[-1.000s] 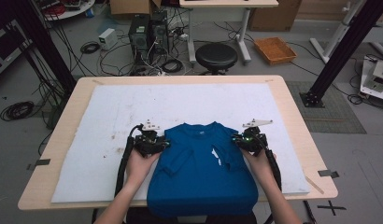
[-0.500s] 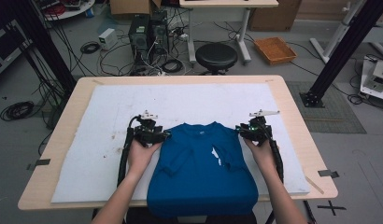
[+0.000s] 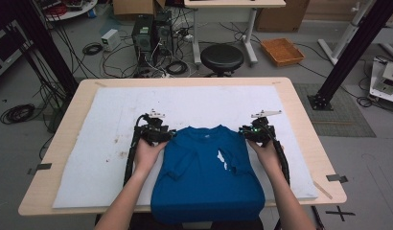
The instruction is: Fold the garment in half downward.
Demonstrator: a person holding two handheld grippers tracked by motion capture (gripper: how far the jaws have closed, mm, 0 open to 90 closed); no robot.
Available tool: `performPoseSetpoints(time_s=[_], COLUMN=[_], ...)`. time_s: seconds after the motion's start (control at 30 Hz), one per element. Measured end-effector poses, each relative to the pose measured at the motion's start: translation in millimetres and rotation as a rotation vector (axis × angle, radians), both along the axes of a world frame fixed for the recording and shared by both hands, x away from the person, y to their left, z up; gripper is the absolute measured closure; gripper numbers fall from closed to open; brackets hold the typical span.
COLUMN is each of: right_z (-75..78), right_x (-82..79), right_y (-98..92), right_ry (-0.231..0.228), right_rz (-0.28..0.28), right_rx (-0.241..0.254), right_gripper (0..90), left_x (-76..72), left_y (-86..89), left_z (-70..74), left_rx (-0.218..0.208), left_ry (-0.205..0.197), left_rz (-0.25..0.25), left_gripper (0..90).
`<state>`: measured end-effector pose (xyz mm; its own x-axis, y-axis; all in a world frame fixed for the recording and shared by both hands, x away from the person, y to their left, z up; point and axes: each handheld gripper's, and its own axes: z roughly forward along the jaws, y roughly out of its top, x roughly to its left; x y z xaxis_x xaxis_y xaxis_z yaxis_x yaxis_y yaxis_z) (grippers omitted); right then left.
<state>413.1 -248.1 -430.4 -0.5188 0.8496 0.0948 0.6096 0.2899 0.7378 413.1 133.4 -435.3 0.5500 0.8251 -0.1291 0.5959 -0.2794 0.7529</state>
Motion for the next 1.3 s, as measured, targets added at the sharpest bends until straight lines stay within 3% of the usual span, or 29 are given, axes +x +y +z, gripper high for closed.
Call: performPoseSetpoints(time_s=[0.13,0.17,0.3,0.37,0.43,0.5,0.6,0.7,0.9,1.13,1.3], right_z=[5.4,5.1,-0.4,-5.5,-9.7,-8.9,-7.8,-7.2,-5.0,8.3,25.1], right_x=[12.9,16.5,26.3,29.1,28.8,28.6,27.0,27.9,39.7,58.4,55.0], right_y=[15.6,19.4,28.8,32.3,35.7,35.9,39.3,38.2,31.8,31.4,28.3], right_ry=[0.0,0.015,0.054,0.074,0.072,0.073,0.053,0.042,0.025,-0.019,-0.064], right_rz=[0.048,0.056,0.073,0.081,0.088,0.113,0.123,0.115,0.083,0.054,0.055], right_rx=[-0.002,0.001,-0.014,-0.026,-0.068,-0.064,-0.085,-0.071,-0.021,0.007,0.042], right_gripper=[69.5,68.1,65.4,65.6,75.5,85.3,88.5,88.9,89.2,89.1,89.1], left_x=[14.0,19.3,21.5,20.2,19.9,18.2,16.5,16.7,30.0,55.0,49.2], left_y=[-16.7,-24.0,-30.4,-31.7,-31.5,-32.0,-34.5,-36.1,-34.1,-25.4,-20.7], left_z=[1.2,0.0,-3.8,-3.3,-2.9,-3.8,-3.8,-3.9,-4.6,11.6,28.5], left_rx=[0.012,0.032,0.051,0.079,0.092,0.106,0.121,0.13,0.098,0.046,-0.004], left_ry=[0.019,0.048,0.077,0.062,0.057,0.035,0.018,0.001,-0.008,-0.061,-0.108], left_rz=[-0.063,-0.087,-0.09,-0.09,-0.082,-0.09,-0.112,-0.118,-0.11,-0.099,-0.13], left_gripper=[54.4,54.5,54.9,57.4,65.3,74.6,85.3,87.0,87.4,87.4,87.4])
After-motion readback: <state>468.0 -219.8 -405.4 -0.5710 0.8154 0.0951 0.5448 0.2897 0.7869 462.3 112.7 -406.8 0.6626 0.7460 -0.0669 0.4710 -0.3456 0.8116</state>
